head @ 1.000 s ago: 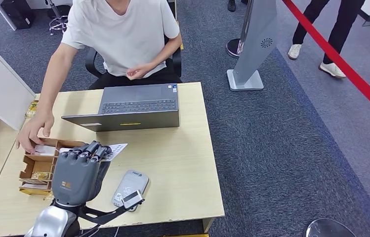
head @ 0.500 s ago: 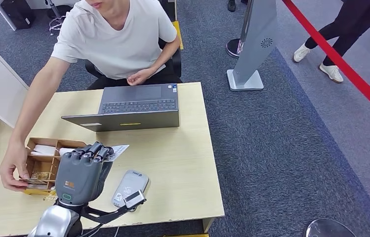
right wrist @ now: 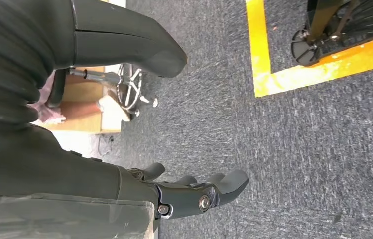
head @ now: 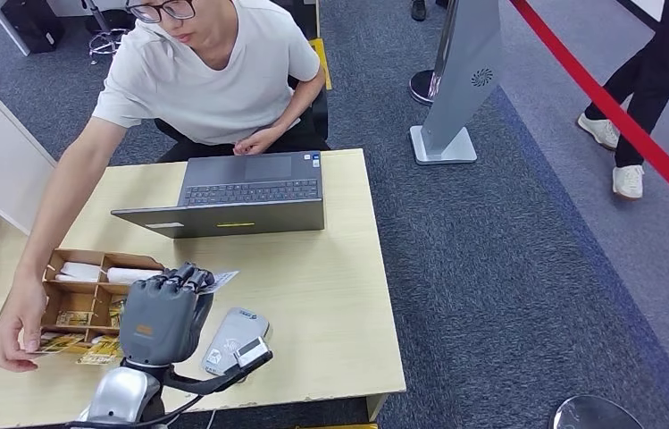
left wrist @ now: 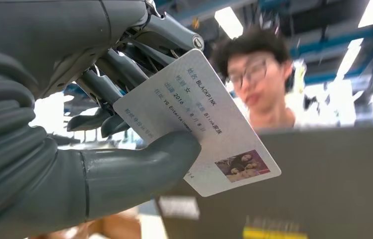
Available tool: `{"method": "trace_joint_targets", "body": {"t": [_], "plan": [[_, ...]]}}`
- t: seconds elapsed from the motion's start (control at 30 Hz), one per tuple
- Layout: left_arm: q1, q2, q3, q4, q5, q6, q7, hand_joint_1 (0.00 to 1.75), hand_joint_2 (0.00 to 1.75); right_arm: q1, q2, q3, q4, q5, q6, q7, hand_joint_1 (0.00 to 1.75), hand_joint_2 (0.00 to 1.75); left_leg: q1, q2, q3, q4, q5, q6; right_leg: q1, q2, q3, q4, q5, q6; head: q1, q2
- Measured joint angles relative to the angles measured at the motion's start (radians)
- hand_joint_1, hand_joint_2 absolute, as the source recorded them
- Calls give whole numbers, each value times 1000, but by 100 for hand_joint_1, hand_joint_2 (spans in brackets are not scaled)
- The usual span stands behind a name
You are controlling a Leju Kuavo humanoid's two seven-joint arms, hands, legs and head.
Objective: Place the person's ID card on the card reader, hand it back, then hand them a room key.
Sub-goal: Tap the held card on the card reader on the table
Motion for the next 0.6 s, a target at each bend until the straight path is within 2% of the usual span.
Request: {"method": "trace_joint_targets", "body": {"t": [0.2,0.6], "plan": [[-17,-27,0,130,-3,23,10,175,175,0,0,2,0,6,2,3,0,175,0,0,0,0,0,0,0,0,0,0,0,0,0,0],[-36,-51,0,236,-14,30,21,175,175,0,0,4,0,16,2,3,0,175,0,0,0,0,0,0,0,0,0,0,0,0,0,0]]}}
